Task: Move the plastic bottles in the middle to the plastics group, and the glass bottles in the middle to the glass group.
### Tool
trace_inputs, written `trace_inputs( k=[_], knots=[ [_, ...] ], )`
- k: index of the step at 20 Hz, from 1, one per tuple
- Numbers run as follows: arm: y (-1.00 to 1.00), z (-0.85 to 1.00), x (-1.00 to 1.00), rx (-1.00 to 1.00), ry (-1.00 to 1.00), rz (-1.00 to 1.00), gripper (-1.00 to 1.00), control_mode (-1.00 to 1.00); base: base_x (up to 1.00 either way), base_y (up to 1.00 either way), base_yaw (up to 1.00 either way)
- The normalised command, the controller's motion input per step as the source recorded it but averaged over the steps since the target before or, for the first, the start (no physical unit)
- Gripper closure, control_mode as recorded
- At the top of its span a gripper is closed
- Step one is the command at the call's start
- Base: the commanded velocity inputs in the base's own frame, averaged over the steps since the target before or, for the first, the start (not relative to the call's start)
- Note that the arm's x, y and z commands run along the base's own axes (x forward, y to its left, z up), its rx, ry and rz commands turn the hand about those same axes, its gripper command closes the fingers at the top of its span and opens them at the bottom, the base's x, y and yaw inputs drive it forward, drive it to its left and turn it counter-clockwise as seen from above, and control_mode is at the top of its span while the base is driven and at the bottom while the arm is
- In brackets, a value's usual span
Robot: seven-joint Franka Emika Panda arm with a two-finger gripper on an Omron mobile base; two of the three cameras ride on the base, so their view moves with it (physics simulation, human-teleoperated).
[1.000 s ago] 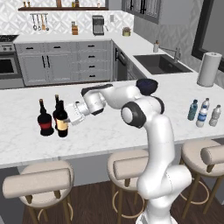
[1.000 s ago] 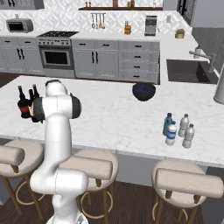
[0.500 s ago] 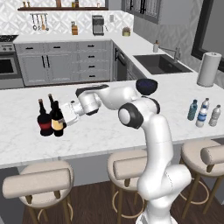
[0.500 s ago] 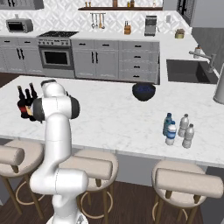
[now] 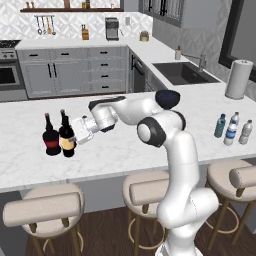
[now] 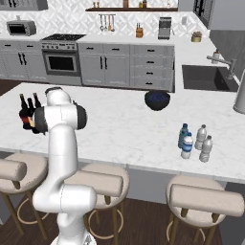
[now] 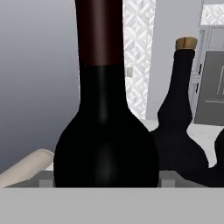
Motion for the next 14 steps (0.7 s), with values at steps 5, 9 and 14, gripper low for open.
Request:
trace_inputs(
  k=[5,9,14],
  knots=[
    [-0.21,0.00,0.00,0.02,-0.01,-0.01,1.00,-1.00,0.00,0.00,0.00],
    [0.03,-0.01,0.00,0.00,0.00,0.00,1.00,-1.00,0.00,0.00,0.00],
    [0.01,-0.08,0.00,0.00,0.00,0.00,1.00,-1.00,0.00,0.00,0.00]
  ],
)
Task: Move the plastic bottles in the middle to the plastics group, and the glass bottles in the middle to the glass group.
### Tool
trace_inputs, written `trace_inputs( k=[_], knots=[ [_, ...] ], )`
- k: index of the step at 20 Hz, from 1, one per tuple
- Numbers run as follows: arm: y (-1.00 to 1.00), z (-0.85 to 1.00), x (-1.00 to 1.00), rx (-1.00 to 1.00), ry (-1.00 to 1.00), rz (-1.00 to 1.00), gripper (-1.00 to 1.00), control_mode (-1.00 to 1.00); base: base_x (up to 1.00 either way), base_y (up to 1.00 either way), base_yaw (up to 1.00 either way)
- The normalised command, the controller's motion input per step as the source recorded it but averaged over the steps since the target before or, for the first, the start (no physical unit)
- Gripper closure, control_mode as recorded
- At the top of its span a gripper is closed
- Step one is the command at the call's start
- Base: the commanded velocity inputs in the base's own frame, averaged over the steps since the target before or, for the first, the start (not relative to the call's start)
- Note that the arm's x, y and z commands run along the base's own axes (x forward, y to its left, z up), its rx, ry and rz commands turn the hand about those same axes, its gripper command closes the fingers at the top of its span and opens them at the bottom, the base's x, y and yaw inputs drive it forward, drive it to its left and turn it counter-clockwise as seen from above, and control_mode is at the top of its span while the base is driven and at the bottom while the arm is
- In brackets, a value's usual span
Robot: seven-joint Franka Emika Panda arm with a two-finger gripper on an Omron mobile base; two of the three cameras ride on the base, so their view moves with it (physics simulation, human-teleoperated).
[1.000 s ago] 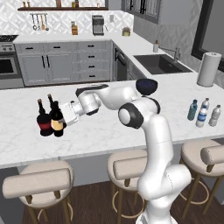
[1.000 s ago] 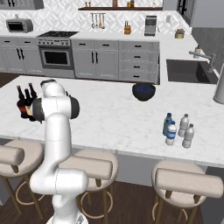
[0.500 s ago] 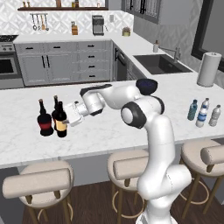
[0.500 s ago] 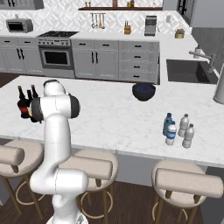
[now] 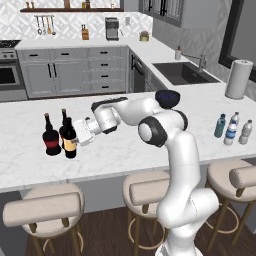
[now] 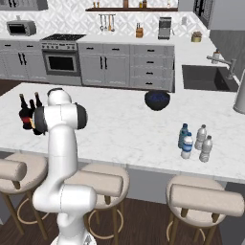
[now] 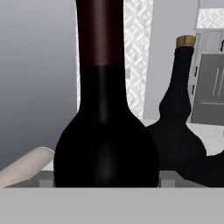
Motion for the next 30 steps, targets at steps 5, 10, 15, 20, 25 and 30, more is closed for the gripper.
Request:
trace_inputs(
  k=[5,10,15,20,25,30],
  knots=[
    [0.00,0.00,0.00,0.00,0.00,0.00,-1.00,-1.00,0.00,0.00,0.00],
    [0.00,0.00,0.00,0.00,0.00,0.00,-1.00,-1.00,0.00,0.00,0.00],
    [-0.01,0.00,0.00,0.00,0.00,0.00,-1.00,-1.00,0.00,0.00,0.00],
    [-0.22,0.00,0.00,0.00,0.00,-0.04,-1.00,-1.00,0.00,0.00,0.00],
    [-0.58,0.13,-0.01,0.06,0.00,-0.09,-1.00,-1.00,0.00,0.00,0.00],
    [-0.80,0.48,-0.23,0.12,0.00,-0.14,-1.00,-1.00,0.00,0.00,0.00]
  ],
)
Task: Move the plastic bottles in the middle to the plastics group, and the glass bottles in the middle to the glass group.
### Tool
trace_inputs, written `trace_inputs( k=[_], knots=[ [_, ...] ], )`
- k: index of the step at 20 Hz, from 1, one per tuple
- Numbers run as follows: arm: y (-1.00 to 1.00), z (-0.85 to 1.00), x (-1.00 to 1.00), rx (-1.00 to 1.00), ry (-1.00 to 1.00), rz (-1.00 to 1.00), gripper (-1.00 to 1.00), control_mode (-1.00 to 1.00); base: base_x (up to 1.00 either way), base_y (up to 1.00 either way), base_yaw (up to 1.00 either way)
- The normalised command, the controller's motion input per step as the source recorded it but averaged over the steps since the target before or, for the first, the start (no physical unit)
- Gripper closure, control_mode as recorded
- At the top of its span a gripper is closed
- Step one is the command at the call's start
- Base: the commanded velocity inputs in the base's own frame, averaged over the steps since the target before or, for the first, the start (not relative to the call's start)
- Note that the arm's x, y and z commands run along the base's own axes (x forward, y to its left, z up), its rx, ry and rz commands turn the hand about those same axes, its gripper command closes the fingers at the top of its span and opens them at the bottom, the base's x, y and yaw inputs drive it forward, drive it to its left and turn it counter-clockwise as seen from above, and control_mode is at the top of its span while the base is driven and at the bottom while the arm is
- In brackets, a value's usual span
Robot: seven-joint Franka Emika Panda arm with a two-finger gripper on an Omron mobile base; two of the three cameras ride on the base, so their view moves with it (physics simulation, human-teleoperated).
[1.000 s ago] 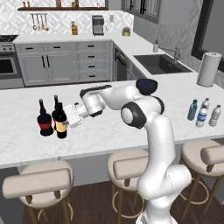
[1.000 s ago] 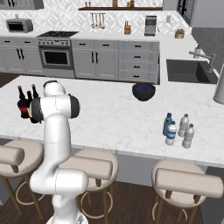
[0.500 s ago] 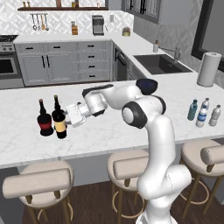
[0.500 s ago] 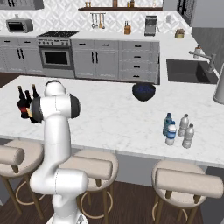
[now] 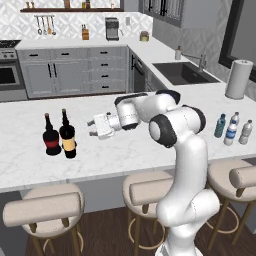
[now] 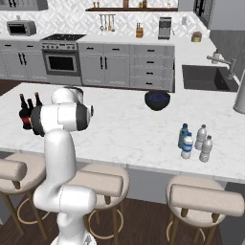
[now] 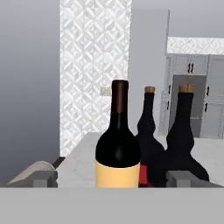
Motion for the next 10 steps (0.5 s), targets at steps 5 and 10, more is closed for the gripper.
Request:
trace_inputs(
  k=[5,10],
  knots=[
    [-0.82,0.95,-0.28,-0.03,0.11,-0.23,-1.00,-1.00,0.00,0.00,0.00],
    [-0.96,0.99,-0.05,-0.19,0.29,-0.24,-1.00,-1.00,0.00,0.00,0.00]
  ],
)
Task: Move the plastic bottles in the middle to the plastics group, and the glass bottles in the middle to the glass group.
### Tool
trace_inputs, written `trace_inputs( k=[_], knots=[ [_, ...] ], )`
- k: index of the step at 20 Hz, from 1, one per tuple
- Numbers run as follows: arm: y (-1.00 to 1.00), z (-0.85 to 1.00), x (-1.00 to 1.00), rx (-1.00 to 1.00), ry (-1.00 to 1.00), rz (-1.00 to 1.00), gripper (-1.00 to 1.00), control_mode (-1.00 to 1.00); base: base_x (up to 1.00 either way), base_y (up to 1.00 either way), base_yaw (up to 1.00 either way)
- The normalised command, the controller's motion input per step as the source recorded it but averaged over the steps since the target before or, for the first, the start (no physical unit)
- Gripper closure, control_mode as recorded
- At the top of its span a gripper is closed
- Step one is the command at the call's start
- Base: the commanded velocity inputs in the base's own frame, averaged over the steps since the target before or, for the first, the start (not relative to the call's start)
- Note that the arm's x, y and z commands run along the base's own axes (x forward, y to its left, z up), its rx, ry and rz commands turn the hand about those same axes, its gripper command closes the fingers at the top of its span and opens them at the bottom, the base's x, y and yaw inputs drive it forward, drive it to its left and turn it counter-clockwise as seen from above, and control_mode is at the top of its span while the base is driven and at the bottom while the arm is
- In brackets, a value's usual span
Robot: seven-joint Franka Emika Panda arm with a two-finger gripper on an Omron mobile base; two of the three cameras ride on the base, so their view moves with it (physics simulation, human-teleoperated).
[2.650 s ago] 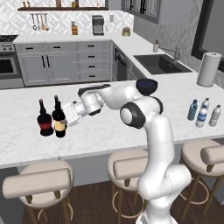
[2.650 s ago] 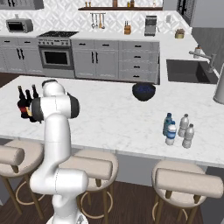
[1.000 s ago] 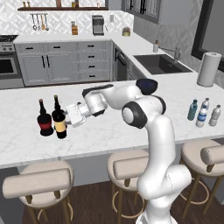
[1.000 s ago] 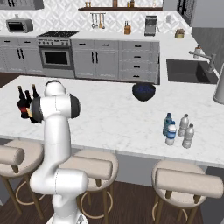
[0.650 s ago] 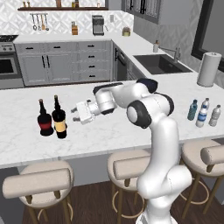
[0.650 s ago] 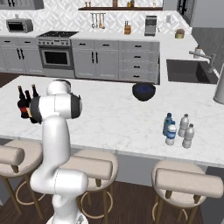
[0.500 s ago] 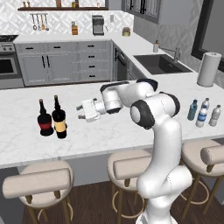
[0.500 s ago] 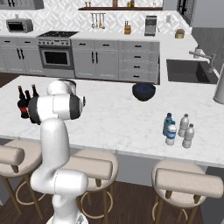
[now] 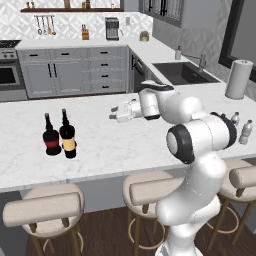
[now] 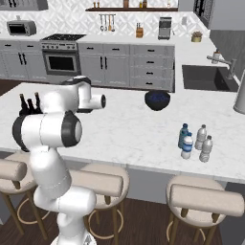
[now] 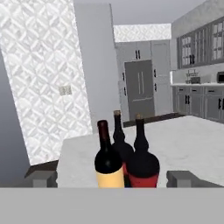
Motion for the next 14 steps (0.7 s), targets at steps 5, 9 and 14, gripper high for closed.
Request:
trace_inputs(
  k=[5,9,14],
  knots=[
    [-0.94,0.75,-0.10,-0.35,0.37,-0.23,-1.00,-1.00,0.00,0.00,0.00],
    [-0.86,0.27,-0.17,-0.39,0.45,-0.27,-1.00,-1.00,0.00,0.00,0.00],
    [-1.00,-0.29,-0.57,-0.12,0.35,-0.26,-1.00,-1.00,0.00,0.00,0.00]
  ],
)
